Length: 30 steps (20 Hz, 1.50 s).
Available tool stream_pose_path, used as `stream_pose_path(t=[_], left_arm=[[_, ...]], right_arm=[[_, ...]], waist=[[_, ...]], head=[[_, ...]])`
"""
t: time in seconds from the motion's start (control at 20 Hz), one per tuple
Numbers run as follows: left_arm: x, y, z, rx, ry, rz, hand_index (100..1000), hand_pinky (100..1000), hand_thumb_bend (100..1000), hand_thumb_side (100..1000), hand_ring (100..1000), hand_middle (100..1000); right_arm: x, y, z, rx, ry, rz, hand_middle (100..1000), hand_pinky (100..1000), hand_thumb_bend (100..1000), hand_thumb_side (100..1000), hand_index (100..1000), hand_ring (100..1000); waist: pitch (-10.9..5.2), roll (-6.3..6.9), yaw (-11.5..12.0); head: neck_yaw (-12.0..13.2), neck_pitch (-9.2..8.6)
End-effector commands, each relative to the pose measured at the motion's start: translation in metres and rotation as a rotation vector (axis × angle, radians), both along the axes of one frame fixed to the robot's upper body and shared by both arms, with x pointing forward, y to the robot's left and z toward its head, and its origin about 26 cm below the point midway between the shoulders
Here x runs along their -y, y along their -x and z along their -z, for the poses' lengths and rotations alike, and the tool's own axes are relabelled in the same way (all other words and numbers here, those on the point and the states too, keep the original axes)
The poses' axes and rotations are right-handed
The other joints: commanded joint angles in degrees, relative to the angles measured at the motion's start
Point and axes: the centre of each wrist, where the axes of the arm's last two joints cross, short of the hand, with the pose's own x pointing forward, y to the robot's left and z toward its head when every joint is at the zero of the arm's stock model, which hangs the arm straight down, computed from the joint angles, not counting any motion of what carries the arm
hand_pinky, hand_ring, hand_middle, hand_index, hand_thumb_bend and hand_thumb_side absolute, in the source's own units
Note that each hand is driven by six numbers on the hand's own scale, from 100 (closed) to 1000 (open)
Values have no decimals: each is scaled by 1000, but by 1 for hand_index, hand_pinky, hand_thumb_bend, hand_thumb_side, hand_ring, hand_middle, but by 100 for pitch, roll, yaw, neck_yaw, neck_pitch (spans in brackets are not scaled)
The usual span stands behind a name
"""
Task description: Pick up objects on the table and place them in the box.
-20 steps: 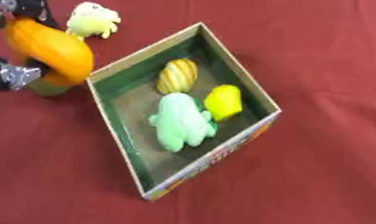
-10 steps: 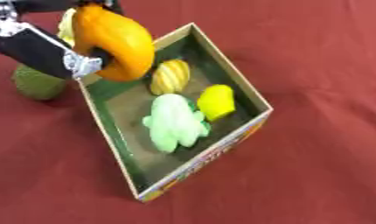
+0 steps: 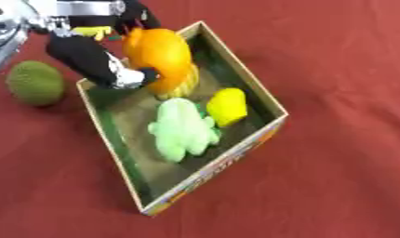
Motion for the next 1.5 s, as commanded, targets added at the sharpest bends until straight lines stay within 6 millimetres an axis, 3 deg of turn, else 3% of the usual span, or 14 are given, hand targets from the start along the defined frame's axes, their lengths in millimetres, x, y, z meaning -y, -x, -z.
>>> stream_pose_path(t=[0.05,0.3,0.4,0.5,0.6,1.0,1.2,1.5], left_arm=[[-7,-2,-11,40,4,-20,899,826,366,405,801,785],[-11,2,-14,55,26,-25,892,831,414,395,803,774],[-12,4,-16,61,34,-26,886,825,413,353,796,765],[-17,6,-16,71,45,-39,878,819,409,272,789,758],[-31,10,-15,81,57,-78,864,821,430,103,790,756],[-102,29,-6,104,87,-334,827,823,517,100,788,743],[-122,26,1,95,106,-431,827,821,536,100,787,744],[-142,6,6,114,125,-562,840,829,562,100,797,756]], right_arm=[[1,4,-11,34,-3,1,694,857,100,780,808,795],[2,4,-9,28,-25,8,690,854,100,778,805,791],[2,4,-8,25,-30,9,689,853,100,778,805,790],[2,4,-8,21,-33,8,689,853,100,778,805,790],[3,4,-7,20,-31,11,689,854,100,776,805,790],[7,5,-5,31,-52,31,685,851,100,773,802,786],[7,6,-4,34,-63,35,684,850,100,774,801,784],[8,6,-4,43,-73,39,679,849,100,776,799,781]], waist=[[-129,-18,1],[-169,-35,45],[-193,-46,62],[-219,-59,86],[-239,-65,118],[-234,-95,228],[-232,-138,229],[-169,-211,180]], head=[[21,-47],[30,-23],[35,-15],[37,-5],[37,6],[21,-13],[55,-62],[143,-176]])
